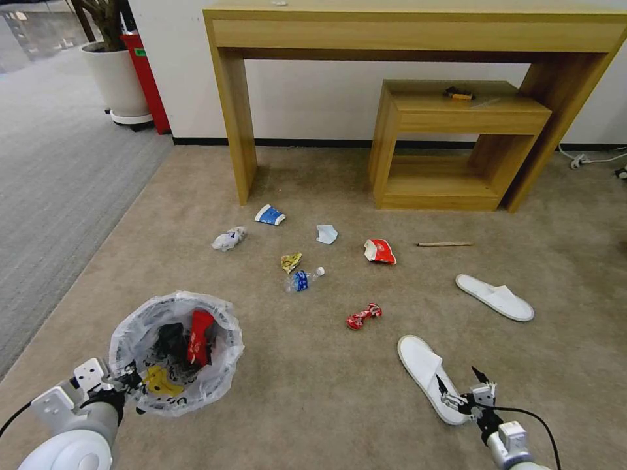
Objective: Pick up the trash bin and place the garbage on the floor into it.
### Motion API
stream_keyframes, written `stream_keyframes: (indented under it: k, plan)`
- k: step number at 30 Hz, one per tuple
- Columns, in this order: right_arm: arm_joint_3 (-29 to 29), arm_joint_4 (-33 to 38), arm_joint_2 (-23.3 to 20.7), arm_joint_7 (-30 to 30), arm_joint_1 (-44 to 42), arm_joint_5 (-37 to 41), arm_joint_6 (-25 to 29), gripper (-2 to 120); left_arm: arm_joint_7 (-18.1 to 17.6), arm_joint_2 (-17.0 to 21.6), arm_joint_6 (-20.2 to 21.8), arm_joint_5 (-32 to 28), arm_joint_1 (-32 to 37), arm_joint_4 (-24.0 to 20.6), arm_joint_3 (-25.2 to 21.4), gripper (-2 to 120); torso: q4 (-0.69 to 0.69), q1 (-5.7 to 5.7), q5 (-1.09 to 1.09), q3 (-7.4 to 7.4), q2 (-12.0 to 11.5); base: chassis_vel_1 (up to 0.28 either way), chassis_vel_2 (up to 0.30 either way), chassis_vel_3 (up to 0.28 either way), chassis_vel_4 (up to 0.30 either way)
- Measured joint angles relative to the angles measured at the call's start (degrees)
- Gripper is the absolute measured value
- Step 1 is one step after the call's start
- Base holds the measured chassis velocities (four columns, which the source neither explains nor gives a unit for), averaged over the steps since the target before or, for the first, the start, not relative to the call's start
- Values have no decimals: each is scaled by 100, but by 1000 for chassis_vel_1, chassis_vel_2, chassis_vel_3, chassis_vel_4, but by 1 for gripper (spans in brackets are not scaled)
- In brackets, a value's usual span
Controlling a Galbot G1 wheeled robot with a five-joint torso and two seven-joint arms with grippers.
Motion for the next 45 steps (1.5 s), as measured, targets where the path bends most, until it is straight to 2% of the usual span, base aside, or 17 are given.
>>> stream_keyframes:
  k: [20, 31, 34, 35, 37, 38, 41, 42, 45]
  plan:
    - [-871, -1340, 712, -362, 1214, 421, 49, 100, 12, -59, -12, 2, 133, -200, -82, 0, 0, 0, 2, 0, 0, 0, 0, 0, 0]
    - [-1056, -1686, 973, -402, 1444, 425, 58, 96, 10, -47, -25, -18, 109, -227, -71, 0, 0, 0, 1, 0, 0, 0, 0, 0, 0]
    - [-1095, -1734, 1019, -419, 1464, 409, 66, 84, 8, -43, -27, -30, 107, -258, -69, 0, -1, 0, 1, 0, 0, 0, 0, 0, 0]
    - [-1095, -1734, 1019, -419, 1464, 409, 66, 84, 8, -43, -27, -30, 107, -258, -69, 0, -1, 0, 1, 0, 0, 0, 0, 0, 0]
    - [-1132, -1862, 1086, -455, 1515, 384, 110, 71, 7, -38, -30, -41, 119, -300, -69, 0, 0, 0, 2, 0, 0, 0, 0, 0, 0]
    - [-1132, -1862, 1086, -455, 1515, 384, 110, 71, 7, -38, -30, -41, 119, -300, -69, 0, 0, 0, 2, 0, 0, 0, 0, 0, 0]
    - [-1158, -1962, 1138, -480, 1544, 344, 155, 58, 6, -24, -33, -59, 110, -314, -68, 0, 0, 0, 1, 0, 0, 0, 0, 0, 0]
    - [-1158, -1962, 1138, -480, 1544, 344, 155, 58, 6, -24, -33, -59, 110, -314, -68, 0, 0, 0, 1, 0, 0, 0, 0, 0, 0]
    - [-1167, -2019, 1165, -488, 1549, 284, 192, 43, 3, -20, -47, -61, 85, -310, -50, 0, 0, 0, 2, 0, 0, 0, 0, 0, 0]
